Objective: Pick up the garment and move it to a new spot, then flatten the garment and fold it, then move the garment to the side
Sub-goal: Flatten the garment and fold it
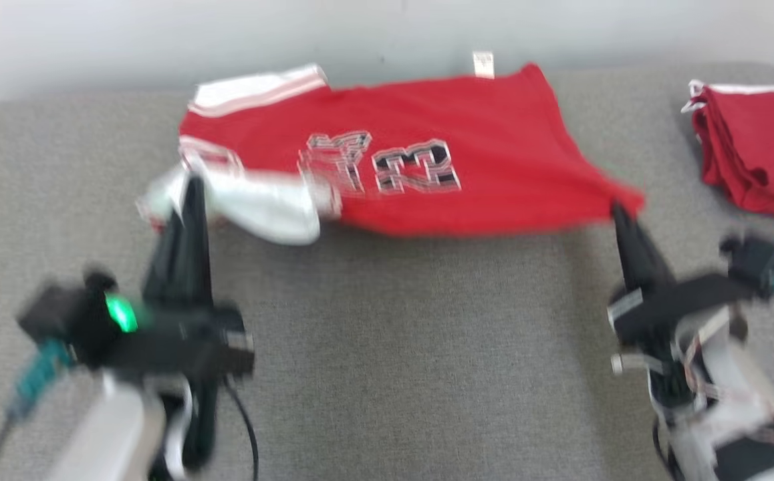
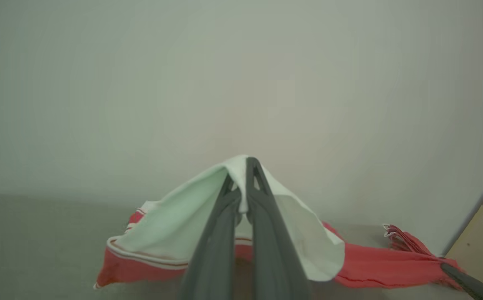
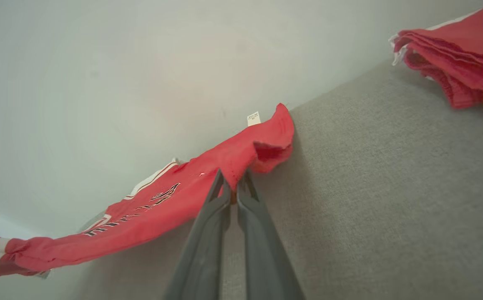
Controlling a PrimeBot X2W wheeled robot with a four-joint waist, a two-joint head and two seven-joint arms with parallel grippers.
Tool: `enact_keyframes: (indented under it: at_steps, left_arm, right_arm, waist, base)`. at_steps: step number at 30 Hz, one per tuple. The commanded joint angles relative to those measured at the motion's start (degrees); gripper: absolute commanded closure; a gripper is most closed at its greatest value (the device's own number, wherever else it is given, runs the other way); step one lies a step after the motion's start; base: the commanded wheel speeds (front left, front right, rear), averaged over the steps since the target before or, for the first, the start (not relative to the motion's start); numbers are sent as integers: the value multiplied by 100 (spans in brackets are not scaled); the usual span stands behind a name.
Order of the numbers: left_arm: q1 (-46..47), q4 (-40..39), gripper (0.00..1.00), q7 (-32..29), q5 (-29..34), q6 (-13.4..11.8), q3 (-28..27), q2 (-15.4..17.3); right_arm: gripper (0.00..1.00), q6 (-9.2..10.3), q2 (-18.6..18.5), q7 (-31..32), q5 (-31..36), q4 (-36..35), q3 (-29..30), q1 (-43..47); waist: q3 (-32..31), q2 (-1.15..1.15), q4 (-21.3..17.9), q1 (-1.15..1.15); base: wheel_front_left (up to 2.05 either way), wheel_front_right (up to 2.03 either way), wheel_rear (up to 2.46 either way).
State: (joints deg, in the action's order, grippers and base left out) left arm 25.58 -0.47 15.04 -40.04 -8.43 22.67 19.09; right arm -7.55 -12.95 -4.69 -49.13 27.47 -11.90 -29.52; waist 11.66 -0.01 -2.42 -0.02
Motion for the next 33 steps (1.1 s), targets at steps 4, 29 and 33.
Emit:
enact_keyframes:
  at_steps: [4, 29, 33]
  left_arm:
    - [-776, -115, 100, 13, 34, -81, 21, -52]
    - [-3577, 403, 100, 16, 451, 408, -298, -867]
    - [-3230, 404, 100, -13, 675, 527, -192, -739]
  right_arm:
    - [100, 11, 47, 111, 106, -256, 292, 752]
    - [100, 11, 463, 1223, 1812, -1341, 1523, 3720]
    - [100, 11, 572, 1486, 1933, -1531, 1468, 3515]
  waist:
    - [-275, 1, 96, 2]
    - [-1037, 1, 363, 2]
    - [-976, 1, 270, 2]
  base:
    - [0, 0, 0]
    - [0, 0, 0]
    - [0, 0, 0]
